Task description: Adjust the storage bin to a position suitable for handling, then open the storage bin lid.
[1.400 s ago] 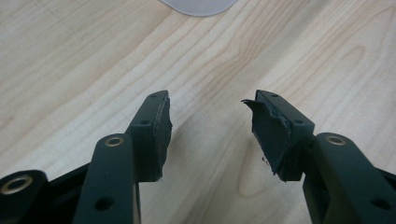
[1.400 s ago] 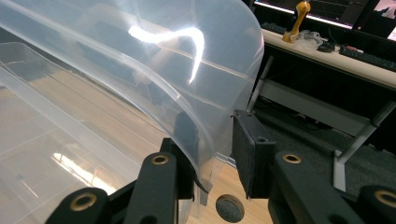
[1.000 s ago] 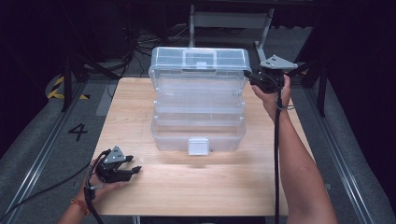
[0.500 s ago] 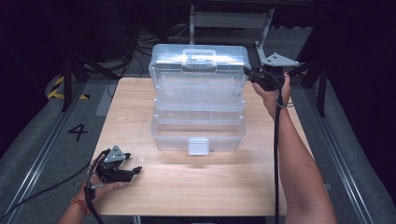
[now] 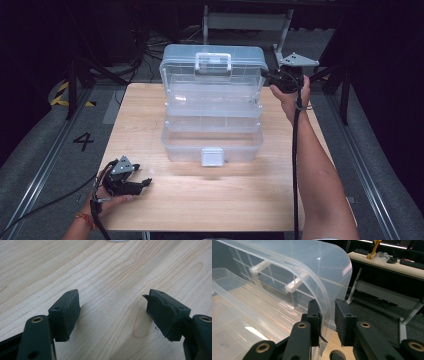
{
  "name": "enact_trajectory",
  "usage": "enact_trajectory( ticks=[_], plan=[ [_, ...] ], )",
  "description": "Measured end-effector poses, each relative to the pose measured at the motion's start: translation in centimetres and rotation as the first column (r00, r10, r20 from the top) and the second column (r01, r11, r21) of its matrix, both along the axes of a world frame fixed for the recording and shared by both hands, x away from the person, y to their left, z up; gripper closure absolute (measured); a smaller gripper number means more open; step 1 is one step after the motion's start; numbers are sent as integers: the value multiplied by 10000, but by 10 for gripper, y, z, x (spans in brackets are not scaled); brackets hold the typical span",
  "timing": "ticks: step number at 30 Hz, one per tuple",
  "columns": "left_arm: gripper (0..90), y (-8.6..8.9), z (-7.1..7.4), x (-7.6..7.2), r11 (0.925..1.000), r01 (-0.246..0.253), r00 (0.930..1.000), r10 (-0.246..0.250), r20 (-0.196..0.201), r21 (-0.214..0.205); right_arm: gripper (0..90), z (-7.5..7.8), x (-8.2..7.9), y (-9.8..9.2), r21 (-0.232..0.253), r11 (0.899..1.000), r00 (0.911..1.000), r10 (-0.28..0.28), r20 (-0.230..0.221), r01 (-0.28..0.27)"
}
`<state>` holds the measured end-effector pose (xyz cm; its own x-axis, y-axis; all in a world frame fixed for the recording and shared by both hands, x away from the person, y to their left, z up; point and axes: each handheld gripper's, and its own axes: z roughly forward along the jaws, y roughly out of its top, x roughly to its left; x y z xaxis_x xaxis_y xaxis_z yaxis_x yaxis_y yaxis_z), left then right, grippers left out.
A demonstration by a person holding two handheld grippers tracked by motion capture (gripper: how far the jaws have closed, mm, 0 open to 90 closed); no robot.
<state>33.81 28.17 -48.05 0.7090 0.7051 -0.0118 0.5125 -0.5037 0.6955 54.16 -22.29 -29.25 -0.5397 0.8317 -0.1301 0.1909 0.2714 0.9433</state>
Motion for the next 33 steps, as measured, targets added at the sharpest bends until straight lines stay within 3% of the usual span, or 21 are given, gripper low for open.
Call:
enact_trajectory(
  ticks=[9, 33],
  plan=[
    [274, 0, 0, 0, 10000, 1, 10000, -1, -2, -7, 765, -1, 12, -2, 400, 9992, 9999, 68, -142, -62],
    [274, 0, 0, 0, 10000, 6, 10000, -6, 1, -6, 773, -1, 32, -2, 670, 9977, 9988, 23, -485, 9]
  ],
)
